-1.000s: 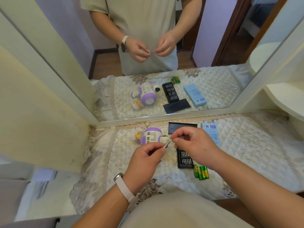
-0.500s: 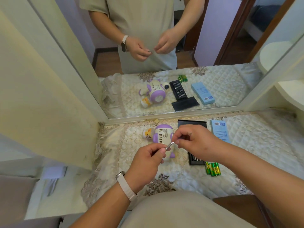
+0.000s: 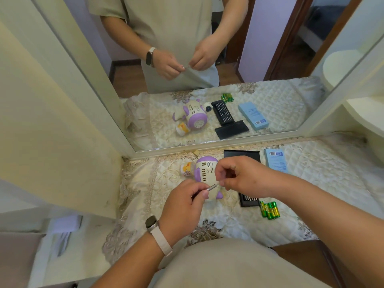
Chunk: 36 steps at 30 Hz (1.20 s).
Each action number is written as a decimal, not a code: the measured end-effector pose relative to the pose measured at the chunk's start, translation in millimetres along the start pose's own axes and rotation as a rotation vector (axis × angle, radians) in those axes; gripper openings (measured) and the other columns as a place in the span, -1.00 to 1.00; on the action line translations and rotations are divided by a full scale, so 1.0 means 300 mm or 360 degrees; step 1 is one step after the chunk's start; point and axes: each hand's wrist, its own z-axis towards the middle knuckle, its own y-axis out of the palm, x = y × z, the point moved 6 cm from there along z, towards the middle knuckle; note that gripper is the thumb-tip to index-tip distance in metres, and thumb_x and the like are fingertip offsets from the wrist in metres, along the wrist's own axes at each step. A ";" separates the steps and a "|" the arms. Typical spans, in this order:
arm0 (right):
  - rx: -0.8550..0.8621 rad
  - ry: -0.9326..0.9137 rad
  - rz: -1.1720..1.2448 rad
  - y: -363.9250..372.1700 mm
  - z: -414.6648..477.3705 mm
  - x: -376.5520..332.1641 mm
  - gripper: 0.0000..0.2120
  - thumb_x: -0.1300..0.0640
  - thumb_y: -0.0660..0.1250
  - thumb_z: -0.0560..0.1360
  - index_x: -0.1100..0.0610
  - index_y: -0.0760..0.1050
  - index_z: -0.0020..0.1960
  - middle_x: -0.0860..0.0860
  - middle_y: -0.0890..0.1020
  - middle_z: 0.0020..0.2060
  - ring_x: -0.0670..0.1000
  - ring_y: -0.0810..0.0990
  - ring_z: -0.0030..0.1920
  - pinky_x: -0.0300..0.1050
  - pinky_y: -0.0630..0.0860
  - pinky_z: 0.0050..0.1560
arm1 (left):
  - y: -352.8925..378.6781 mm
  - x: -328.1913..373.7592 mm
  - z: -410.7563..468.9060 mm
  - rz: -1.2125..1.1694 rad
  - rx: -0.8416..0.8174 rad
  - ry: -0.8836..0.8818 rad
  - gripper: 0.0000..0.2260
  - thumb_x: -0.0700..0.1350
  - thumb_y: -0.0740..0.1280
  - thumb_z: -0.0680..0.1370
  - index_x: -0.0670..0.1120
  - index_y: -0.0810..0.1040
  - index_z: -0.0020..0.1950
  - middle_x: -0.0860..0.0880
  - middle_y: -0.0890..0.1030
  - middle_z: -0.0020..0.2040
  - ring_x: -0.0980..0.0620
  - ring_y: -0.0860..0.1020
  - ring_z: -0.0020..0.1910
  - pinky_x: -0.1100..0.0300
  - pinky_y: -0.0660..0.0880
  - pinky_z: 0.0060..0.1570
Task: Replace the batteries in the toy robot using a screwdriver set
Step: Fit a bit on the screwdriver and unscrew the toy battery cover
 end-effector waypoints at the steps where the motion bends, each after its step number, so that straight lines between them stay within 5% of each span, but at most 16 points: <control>1: -0.0007 0.0015 0.0060 0.003 -0.001 0.008 -0.82 0.25 0.40 0.48 -0.02 0.52 -0.16 -0.09 0.62 -0.27 -0.18 0.57 -0.28 -0.20 0.54 -0.17 | 0.003 0.003 0.002 0.0059 -0.0014 0.0041 -0.81 -0.05 0.28 0.55 -0.03 0.67 0.02 0.20 0.48 -0.20 0.31 0.47 -0.15 0.50 0.31 -0.17; 7: 0.0028 0.0014 0.0060 -0.005 -0.005 0.035 -0.83 0.25 0.37 0.49 0.00 0.53 -0.04 -0.07 0.63 -0.21 -0.12 0.57 -0.23 -0.16 0.53 -0.11 | 0.049 -0.009 0.042 -0.0037 -0.0080 -0.0012 -0.88 -0.13 0.35 0.57 0.03 0.67 0.01 0.19 0.52 -0.16 0.28 0.49 -0.15 0.48 0.32 -0.17; 11: 0.0084 0.0094 0.0262 -0.020 0.008 0.074 -0.82 0.27 0.39 0.48 0.03 0.55 0.01 -0.10 0.62 -0.23 -0.18 0.56 -0.25 -0.16 0.56 -0.06 | 0.068 -0.006 0.064 -0.0256 -0.0074 -0.0163 -0.81 -0.09 0.40 0.52 0.25 0.59 -0.11 0.15 0.61 -0.17 0.17 0.57 -0.18 0.30 0.49 -0.13; 16: 0.0178 0.0180 0.0644 -0.005 0.028 0.114 -0.76 0.19 0.45 0.46 -0.01 0.52 0.07 -0.15 0.62 -0.20 -0.11 0.59 -0.19 -0.07 0.58 -0.05 | 0.084 -0.021 0.086 -0.0704 0.0011 -0.0512 -0.91 -0.19 0.45 0.51 0.00 0.63 -0.10 0.04 0.68 -0.24 0.09 0.61 -0.29 0.21 0.55 -0.19; 22: 0.0047 0.0397 0.0893 0.136 0.020 0.180 -0.88 0.08 0.33 0.56 0.05 0.50 0.08 0.01 0.68 -0.13 -0.08 0.67 -0.14 -0.21 0.55 -0.11 | 0.086 -0.059 0.124 -0.1147 0.0158 -0.0818 -0.89 -0.22 0.40 0.54 -0.27 0.54 -0.03 -0.16 0.70 -0.18 0.00 0.66 -0.26 0.17 0.51 -0.30; 25: 0.0113 0.0475 0.1109 0.170 0.015 0.190 -0.88 0.10 0.27 0.59 0.14 0.54 0.00 0.05 0.65 -0.28 -0.04 0.60 -0.29 -0.23 0.51 -0.22 | 0.099 -0.072 0.135 -0.1067 0.0169 -0.0827 -0.92 -0.21 0.42 0.52 -0.21 0.57 -0.08 -0.04 0.63 -0.25 0.09 0.61 -0.30 0.31 0.48 -0.37; 31: 0.0456 0.0605 0.1159 0.156 -0.008 0.244 -0.82 0.09 0.28 0.58 0.14 0.61 -0.09 -0.19 0.46 -0.57 -0.25 0.39 -0.53 -0.38 0.32 -0.39 | 0.160 -0.107 0.141 -0.0885 0.0041 -0.0840 -0.88 -0.13 0.41 0.54 -0.07 0.63 -0.20 0.05 0.60 -0.32 0.08 0.56 -0.29 0.34 0.46 -0.35; 34: 0.0590 0.0688 0.1170 0.141 -0.035 0.294 -0.84 0.09 0.32 0.56 0.12 0.62 -0.10 -0.22 0.45 -0.58 -0.25 0.38 -0.53 -0.35 0.31 -0.39 | 0.165 -0.142 0.141 -0.0651 0.0155 -0.0800 -0.99 -0.12 0.43 0.53 -0.01 0.63 -0.08 -0.03 0.64 -0.14 0.06 0.57 -0.18 0.37 0.51 -0.25; 36: 0.0656 0.0738 0.1146 0.132 -0.060 0.327 -0.87 0.07 0.35 0.53 0.07 0.62 -0.15 -0.19 0.45 -0.53 -0.23 0.36 -0.51 -0.30 0.31 -0.36 | 0.165 -0.172 0.139 -0.0359 0.0238 -0.0737 -0.84 -0.09 0.45 0.50 -0.01 0.57 0.05 -0.02 0.56 -0.01 0.10 0.54 -0.08 0.27 0.53 -0.05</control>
